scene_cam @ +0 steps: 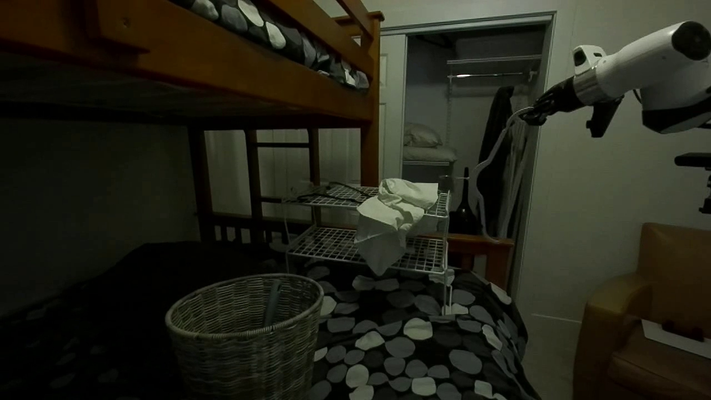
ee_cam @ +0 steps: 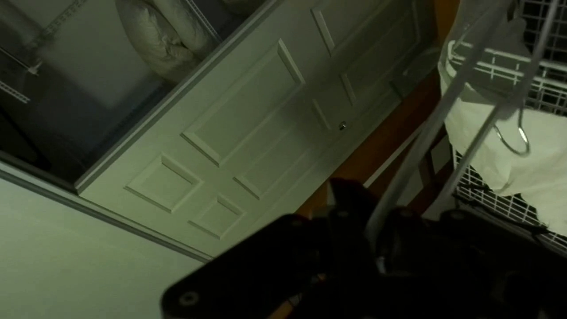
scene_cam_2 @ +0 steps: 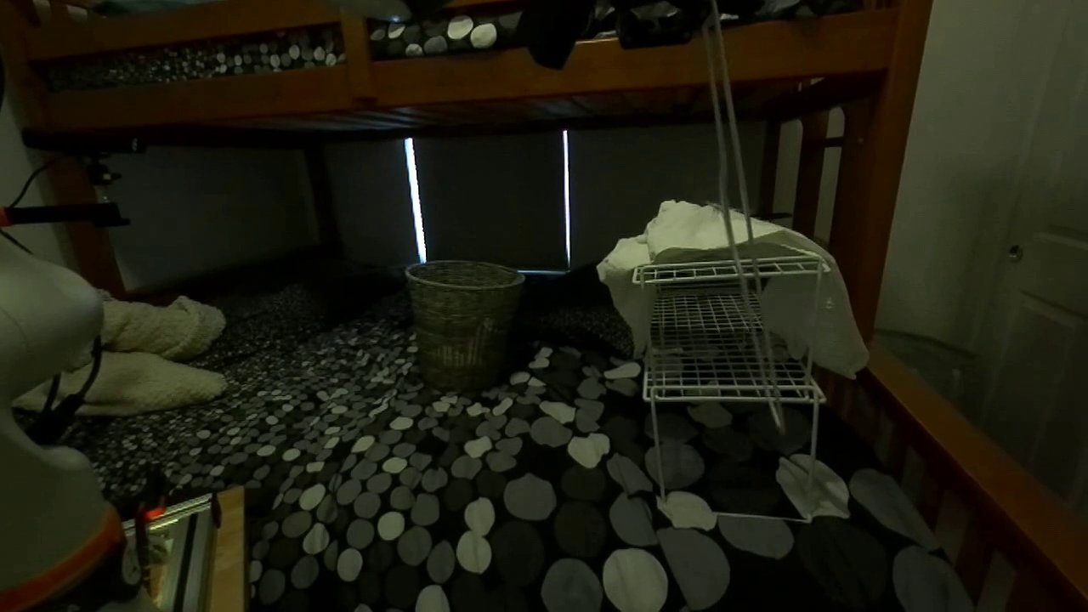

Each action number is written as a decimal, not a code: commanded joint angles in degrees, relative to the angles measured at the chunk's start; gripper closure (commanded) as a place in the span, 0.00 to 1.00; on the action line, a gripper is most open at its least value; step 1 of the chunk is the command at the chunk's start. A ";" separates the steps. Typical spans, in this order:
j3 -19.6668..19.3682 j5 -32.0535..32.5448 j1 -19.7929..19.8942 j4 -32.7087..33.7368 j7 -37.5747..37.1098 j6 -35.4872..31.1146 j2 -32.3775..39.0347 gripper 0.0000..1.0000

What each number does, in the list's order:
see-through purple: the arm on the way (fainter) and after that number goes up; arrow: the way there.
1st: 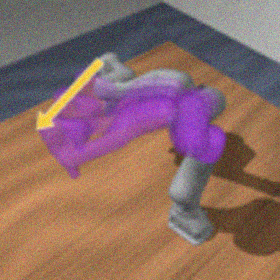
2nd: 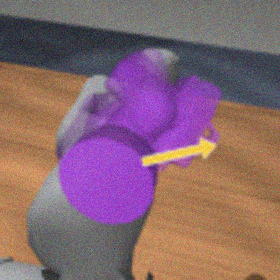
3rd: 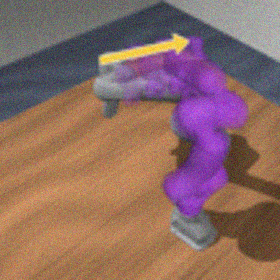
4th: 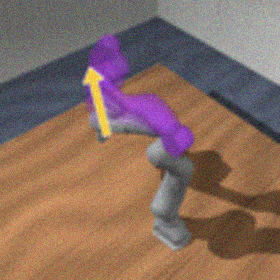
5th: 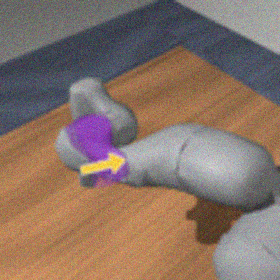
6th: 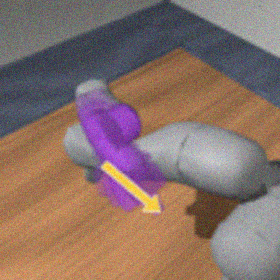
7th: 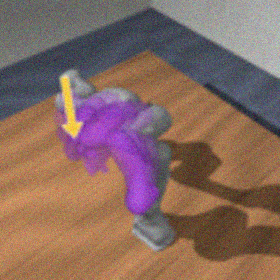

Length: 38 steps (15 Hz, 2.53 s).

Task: Take the hanger from the second shelf to the top shelf

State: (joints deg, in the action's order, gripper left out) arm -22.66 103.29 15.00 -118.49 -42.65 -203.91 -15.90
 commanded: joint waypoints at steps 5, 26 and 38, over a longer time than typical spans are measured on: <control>2.52 -11.75 -4.33 13.75 4.36 13.41 2.16 0.99; 8.23 -39.25 -0.70 57.89 9.85 -9.68 39.27 0.99; 14.26 -35.74 -2.87 64.47 1.05 -27.79 54.43 0.99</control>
State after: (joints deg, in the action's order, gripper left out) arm -8.05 62.00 13.16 -55.85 -36.94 -231.05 38.47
